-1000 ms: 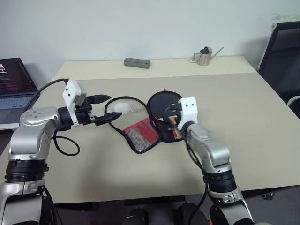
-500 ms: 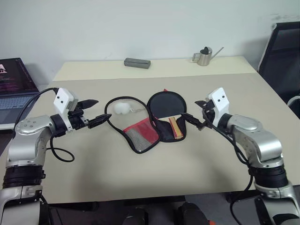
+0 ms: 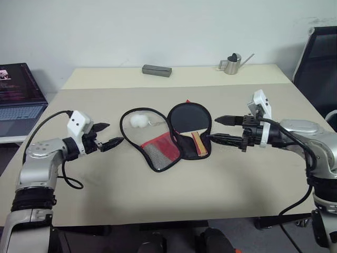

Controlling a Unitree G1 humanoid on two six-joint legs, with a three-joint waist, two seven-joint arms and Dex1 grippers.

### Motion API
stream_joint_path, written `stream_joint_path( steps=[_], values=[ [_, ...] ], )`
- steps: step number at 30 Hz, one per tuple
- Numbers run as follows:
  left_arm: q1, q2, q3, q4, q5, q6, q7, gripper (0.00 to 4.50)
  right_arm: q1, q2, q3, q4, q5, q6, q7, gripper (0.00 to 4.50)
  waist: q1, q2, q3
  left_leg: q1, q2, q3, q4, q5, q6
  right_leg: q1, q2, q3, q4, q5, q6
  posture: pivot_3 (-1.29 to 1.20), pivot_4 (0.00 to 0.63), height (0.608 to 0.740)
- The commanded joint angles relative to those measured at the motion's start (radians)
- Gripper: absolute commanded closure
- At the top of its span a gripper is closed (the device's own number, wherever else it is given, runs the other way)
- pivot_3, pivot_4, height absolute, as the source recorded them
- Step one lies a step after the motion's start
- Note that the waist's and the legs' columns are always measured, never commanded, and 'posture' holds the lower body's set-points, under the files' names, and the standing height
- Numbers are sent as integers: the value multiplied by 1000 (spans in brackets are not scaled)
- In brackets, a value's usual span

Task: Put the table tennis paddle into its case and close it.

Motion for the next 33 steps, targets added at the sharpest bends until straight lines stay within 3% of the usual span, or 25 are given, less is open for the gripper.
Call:
stream_joint_path(
  steps=[1,14,33],
  values=[
    [-13,9,-25,36,51,-64,-7,0,-1,-30,1,-19,-19,-70,24,35,-1,0,0,0,0,0,0,0,0,0,0,0,0,0,0,0,150,740],
    [-159,-144,-109,280,143,-212,22,0,9,-16,-11,-24,-34,-112,-33,35,14,-1,0,-1,0,1,1,0,0,0,0,-1,0,0,0,0,150,740],
    [-552,-348,-155,606,214,-380,-50,0,82,-63,-75,-116,33,-69,-63,35,17,-3,2,-3,-2,0,8,0,0,3,-1,-5,1,1,2,0,150,740]
  ],
)
